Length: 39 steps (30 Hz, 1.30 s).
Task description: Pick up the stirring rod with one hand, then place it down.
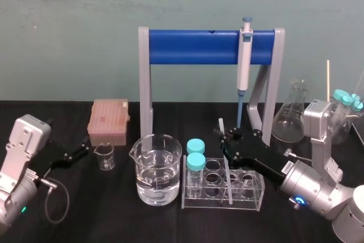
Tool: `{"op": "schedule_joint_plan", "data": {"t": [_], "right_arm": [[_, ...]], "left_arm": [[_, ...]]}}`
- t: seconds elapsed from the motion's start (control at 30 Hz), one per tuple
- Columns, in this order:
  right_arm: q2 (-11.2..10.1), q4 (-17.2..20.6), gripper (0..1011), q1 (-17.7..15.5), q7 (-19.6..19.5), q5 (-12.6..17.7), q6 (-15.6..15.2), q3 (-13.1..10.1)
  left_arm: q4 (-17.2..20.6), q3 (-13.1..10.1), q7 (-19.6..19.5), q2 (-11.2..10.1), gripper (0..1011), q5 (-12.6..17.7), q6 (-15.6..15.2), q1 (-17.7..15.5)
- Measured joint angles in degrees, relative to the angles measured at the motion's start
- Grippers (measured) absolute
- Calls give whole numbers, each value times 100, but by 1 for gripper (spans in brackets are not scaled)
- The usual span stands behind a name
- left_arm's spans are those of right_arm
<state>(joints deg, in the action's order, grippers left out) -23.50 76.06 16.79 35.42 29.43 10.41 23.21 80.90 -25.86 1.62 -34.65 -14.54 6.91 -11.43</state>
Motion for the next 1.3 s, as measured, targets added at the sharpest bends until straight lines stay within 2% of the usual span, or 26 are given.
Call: {"op": "schedule_joint_plan", "data": {"t": [0.17, 0.4, 0.47, 0.57, 0.6, 0.7, 0.8, 0.93, 1.0, 1.03, 1.1, 1.13, 1.2, 1.3], "right_arm": [[-1, 0, 86, 1, 0, 3, 2, -1], [-3, 2, 292, 3, 3, 7, 5, -4], [-3, 3, 385, 3, 4, 9, 7, -5], [-3, 4, 442, 4, 4, 11, 8, -6], [-3, 5, 512, 4, 4, 11, 9, -6], [-3, 6, 575, 4, 5, 12, 10, -8], [-3, 7, 696, 4, 6, 14, 12, -9], [-3, 7, 786, 4, 7, 14, 12, -10], [-41, 125, 882, -23, 5, 43, -78, -26], [-41, 125, 882, -23, 5, 43, -78, -26], [-120, 279, 956, -88, -56, 67, -212, -55], [-151, 349, 956, -121, -104, 68, -260, -77], [-249, 563, 1003, -253, -372, 43, -378, -197], [-356, 831, 1003, -466, -926, -138, -486, -426]], "left_arm": [[0, 0, 0, 0, 1000, 0, 0, 0], [0, 0, 0, 0, 1000, 0, 0, 0], [0, 0, 0, 0, 1000, -1, 0, 0], [0, 0, 0, 0, 1000, 0, 0, 0], [0, 0, 0, 0, 1000, 0, 0, 0], [0, 0, 0, 0, 1000, 0, 0, 0], [0, 0, 0, 0, 1000, 0, 0, 0], [0, 0, 0, 0, 1000, 0, 0, 0], [0, 0, 0, 0, 1000, 0, 0, 0], [0, 0, 0, 0, 1000, 0, 0, 0], [0, 0, 0, 0, 1000, 0, 0, 0], [0, 0, 0, 0, 1000, 0, 0, 0], [0, 0, 0, 0, 1000, 0, 0, 0], [0, 0, 0, 0, 1000, 0, 0, 0]]}}
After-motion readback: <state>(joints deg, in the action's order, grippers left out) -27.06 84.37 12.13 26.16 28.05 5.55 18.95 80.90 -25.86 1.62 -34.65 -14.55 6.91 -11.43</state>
